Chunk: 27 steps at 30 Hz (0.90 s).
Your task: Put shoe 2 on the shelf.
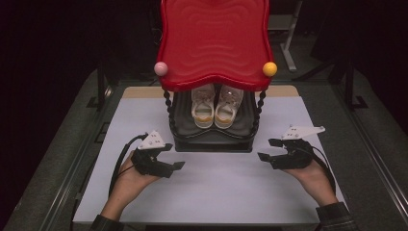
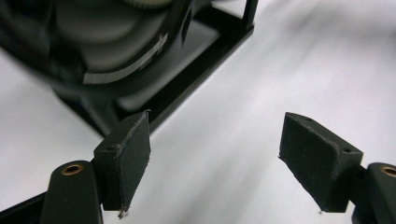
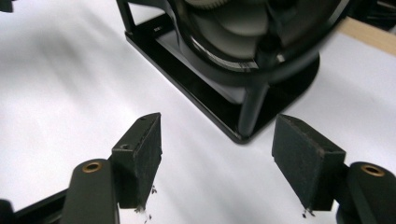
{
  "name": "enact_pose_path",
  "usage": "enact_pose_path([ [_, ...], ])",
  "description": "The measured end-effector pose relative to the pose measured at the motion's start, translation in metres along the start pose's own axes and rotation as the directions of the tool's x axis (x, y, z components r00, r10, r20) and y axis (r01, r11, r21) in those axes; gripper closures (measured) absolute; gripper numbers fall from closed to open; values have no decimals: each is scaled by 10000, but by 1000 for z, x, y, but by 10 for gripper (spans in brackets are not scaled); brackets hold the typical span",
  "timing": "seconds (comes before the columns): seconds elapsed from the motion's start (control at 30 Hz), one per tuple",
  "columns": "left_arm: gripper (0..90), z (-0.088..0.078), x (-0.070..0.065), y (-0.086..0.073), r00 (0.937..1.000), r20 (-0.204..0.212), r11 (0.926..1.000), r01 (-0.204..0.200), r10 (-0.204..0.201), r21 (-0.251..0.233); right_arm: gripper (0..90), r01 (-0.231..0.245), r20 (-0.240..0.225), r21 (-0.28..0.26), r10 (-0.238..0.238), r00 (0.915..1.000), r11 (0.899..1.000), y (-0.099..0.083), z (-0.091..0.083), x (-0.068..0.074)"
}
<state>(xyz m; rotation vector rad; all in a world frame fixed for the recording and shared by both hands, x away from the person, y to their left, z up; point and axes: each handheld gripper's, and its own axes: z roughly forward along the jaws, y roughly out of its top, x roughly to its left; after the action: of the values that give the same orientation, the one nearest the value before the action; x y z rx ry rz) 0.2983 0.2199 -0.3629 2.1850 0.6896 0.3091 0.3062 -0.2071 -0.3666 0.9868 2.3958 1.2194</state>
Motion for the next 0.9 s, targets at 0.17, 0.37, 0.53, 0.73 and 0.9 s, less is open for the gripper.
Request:
enact_pose_path([
  [0.17, 240, -7, 3, -24, 9992, -220, 9992, 339, -334, 226, 290, -254, 226, 96, 252, 9994, 9996, -14, -7, -7],
  [0.37, 203, -15, 6, -52, 9962, -620, 9959, 643, -604, 633, 209, -819, 540, 130, 811, 9952, 9966, -32, -15, -13],
  [0.53, 167, -22, 7, -74, 9919, -854, 9920, 1009, -944, 759, 142, -1100, 863, 81, 1089, 9903, 9939, -48, -21, -17],
  [0.73, 141, -29, 5, -97, 9879, -1012, 9880, 1264, -1173, 885, 123, -1261, 1145, 426, 1206, 9861, 9911, -68, -26, -18],
  [0.9, 135, -33, 3, -110, 9867, -1283, 9905, 1107, -997, 813, 92, -1203, 1525, 818, 1069, 9825, 9894, -84, -26, -18],
])
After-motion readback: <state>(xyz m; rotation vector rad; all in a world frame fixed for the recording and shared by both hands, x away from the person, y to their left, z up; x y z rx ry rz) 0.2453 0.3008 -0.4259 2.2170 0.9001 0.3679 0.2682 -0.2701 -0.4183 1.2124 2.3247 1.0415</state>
